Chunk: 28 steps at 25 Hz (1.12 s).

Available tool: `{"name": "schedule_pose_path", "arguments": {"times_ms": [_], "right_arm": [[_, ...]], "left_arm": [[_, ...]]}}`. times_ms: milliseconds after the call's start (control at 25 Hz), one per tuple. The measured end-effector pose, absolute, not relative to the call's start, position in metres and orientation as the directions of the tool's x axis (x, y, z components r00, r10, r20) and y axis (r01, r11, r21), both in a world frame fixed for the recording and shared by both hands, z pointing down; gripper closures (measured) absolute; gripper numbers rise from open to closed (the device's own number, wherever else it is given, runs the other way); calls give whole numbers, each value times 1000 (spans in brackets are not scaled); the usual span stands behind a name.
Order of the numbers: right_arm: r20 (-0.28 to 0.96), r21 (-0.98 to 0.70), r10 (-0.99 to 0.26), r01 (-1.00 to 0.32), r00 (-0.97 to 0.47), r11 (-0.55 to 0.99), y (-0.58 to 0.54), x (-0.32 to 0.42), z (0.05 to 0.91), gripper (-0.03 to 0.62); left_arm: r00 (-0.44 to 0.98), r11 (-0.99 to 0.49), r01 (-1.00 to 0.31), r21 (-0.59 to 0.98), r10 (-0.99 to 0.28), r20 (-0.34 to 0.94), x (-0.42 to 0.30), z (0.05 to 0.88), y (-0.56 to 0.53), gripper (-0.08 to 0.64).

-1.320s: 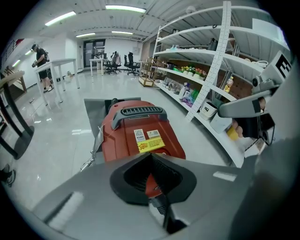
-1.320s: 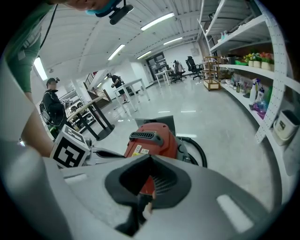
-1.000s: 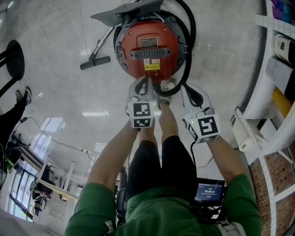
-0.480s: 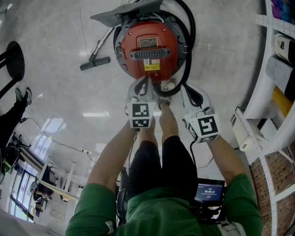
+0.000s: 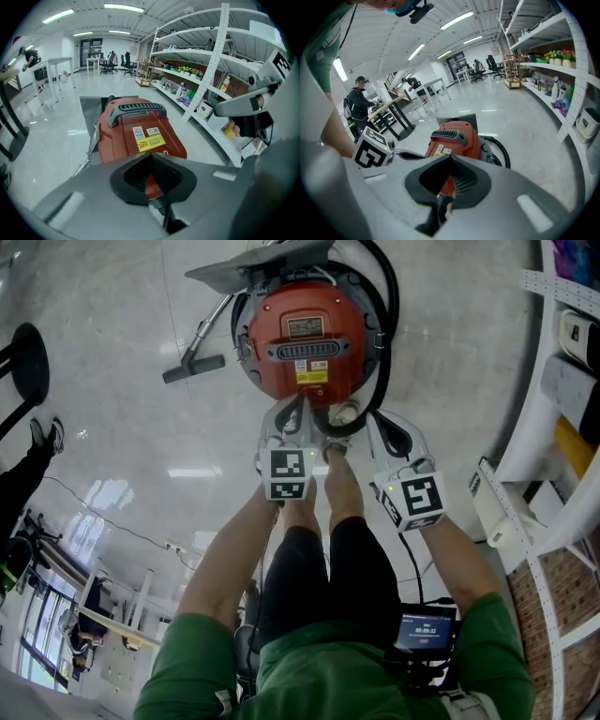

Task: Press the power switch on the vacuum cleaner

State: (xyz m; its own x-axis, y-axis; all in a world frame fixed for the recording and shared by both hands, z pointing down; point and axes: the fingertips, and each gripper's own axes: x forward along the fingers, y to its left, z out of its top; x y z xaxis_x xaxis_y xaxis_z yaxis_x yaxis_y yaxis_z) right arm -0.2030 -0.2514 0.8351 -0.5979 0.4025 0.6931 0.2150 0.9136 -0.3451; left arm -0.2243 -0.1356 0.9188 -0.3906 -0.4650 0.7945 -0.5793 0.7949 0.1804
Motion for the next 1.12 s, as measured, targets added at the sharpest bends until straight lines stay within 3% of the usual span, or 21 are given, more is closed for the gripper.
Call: {"name": "schedule_pose_path", "arguments": {"times_ms": [1120], "right_arm": [[701,-329,389,213,-598,920,-250,-211,828,591]], "left_arm": [[-350,809,-561,176,-425,835,-226,927,-127,540]]}}
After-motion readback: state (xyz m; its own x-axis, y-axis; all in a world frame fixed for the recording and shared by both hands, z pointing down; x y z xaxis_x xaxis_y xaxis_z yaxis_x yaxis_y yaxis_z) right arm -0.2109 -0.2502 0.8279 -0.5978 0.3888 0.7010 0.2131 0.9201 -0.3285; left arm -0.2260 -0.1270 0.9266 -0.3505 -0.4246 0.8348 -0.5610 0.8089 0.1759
